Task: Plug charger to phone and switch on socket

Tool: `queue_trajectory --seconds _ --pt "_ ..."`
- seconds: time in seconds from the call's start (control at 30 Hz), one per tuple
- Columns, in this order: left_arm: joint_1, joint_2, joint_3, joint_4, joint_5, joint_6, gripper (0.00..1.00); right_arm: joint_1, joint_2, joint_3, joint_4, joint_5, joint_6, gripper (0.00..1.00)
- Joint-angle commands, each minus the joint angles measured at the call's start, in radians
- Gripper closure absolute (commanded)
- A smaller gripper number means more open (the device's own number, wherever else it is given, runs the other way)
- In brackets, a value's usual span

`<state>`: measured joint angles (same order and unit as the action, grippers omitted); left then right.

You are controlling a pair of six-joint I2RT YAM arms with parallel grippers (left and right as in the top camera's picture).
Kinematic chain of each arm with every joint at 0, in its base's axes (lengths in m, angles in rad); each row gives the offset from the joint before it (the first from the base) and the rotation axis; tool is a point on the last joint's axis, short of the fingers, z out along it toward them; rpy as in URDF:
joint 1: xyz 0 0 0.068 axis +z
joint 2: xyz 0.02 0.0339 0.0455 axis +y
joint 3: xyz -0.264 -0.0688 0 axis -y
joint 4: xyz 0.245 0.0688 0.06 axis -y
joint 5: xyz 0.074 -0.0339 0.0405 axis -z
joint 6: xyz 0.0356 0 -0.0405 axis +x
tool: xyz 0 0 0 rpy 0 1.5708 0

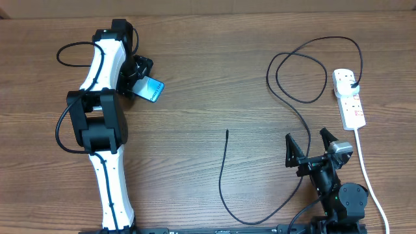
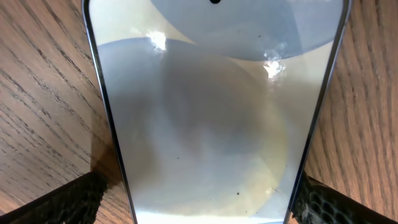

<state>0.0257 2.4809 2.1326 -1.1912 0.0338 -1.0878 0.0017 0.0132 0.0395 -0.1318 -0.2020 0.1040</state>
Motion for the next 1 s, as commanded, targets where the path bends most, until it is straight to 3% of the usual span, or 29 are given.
queue_trajectory --seconds 0.0,0.43,0.63,0.97 --pt "-0.016 0.066 -0.019 -0.004 0.045 -0.021 0.0 0.003 -0.005 -0.005 0.003 0.011 -0.003 0.0" --pt "-0.017 0.066 -0.019 -0.005 0.044 -0.02 0.0 0.003 -0.005 -0.005 0.003 0.011 -0.003 0.0" --pt "-0.018 0.066 -0.019 -0.005 0.043 -0.02 0.07 0.003 -0.005 -0.005 0.003 0.011 -0.003 0.0" --pt "-0.02 0.066 -0.019 -0.003 0.041 -0.021 0.07 0.003 -0.005 -0.005 0.003 0.011 -0.003 0.0"
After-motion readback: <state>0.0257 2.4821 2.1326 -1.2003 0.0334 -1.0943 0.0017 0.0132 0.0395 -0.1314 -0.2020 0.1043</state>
